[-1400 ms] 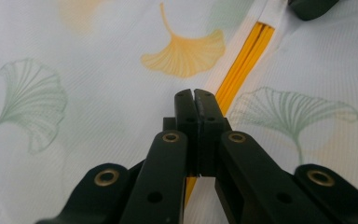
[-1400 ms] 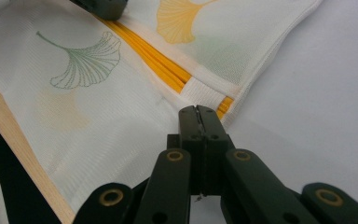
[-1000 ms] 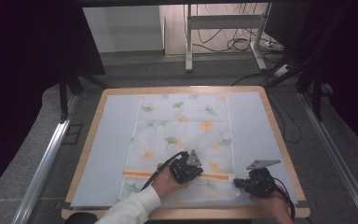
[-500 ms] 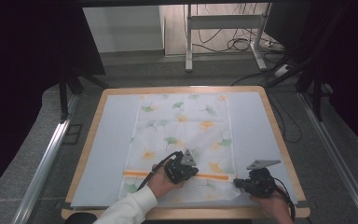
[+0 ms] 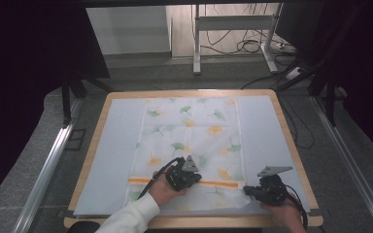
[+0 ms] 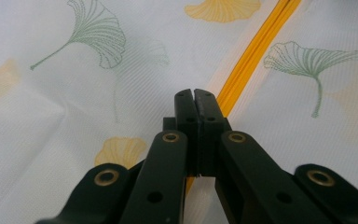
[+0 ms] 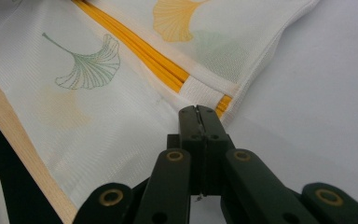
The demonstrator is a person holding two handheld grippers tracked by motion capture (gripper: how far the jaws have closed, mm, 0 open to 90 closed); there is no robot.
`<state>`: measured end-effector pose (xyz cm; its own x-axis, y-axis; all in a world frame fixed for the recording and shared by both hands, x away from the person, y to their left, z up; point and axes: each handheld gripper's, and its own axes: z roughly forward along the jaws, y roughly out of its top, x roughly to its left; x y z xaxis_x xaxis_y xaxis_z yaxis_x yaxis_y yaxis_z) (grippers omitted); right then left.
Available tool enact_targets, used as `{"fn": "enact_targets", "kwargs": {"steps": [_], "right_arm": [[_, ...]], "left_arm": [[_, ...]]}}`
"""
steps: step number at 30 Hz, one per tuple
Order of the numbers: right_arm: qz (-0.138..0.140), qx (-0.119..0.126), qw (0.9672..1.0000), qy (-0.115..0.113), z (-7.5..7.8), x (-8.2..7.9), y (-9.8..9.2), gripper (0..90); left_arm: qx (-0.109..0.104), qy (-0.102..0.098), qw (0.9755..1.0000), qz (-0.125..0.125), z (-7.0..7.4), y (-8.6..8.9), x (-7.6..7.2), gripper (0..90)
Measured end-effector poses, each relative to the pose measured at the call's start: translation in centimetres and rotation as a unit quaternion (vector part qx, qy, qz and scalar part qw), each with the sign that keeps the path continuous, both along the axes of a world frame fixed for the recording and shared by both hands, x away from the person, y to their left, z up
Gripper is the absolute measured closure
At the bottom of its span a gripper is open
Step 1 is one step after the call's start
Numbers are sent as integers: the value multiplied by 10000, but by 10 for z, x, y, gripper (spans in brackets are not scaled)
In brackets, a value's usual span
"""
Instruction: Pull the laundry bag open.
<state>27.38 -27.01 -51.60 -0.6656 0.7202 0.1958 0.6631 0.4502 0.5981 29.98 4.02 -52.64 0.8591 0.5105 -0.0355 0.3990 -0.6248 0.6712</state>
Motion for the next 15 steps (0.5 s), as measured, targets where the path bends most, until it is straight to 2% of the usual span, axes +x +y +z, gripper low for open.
{"fn": "enact_targets", "kwargs": {"steps": [8,15], "right_arm": [[3,5,10000,4,0,0,0,900],[7,9,10000,5,0,0,0,900]], "left_arm": [[-43,25,10000,49,0,4,-1,900],[59,17,10000,18,1,8,-3,900]]}}
